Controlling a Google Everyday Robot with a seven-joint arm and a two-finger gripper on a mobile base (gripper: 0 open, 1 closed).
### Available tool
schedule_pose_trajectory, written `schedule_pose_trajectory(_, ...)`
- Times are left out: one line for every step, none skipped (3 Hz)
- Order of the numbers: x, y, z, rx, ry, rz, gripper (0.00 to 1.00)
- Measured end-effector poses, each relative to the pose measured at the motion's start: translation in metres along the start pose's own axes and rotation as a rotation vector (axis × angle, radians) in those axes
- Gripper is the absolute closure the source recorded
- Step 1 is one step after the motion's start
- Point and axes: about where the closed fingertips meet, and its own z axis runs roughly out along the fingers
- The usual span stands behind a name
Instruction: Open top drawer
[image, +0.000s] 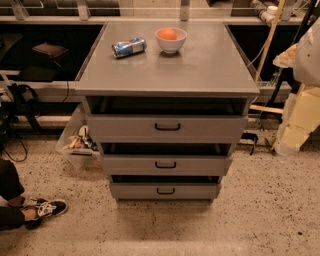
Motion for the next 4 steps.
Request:
schedule_pose_trajectory(0.0, 0.0, 0.0, 0.0, 0.0, 0.0, 0.0)
schedule_pose_trajectory(-0.008, 0.01, 0.027, -0.031, -0.007, -0.011, 0.0)
schedule_pose_trajectory(-0.047, 0.04, 0.107, -0.147, -0.088, -0.014, 0.0)
schedule_pose_trajectory(-0.103, 0.071, 0.236, -0.3, -0.123, -0.015, 0.0)
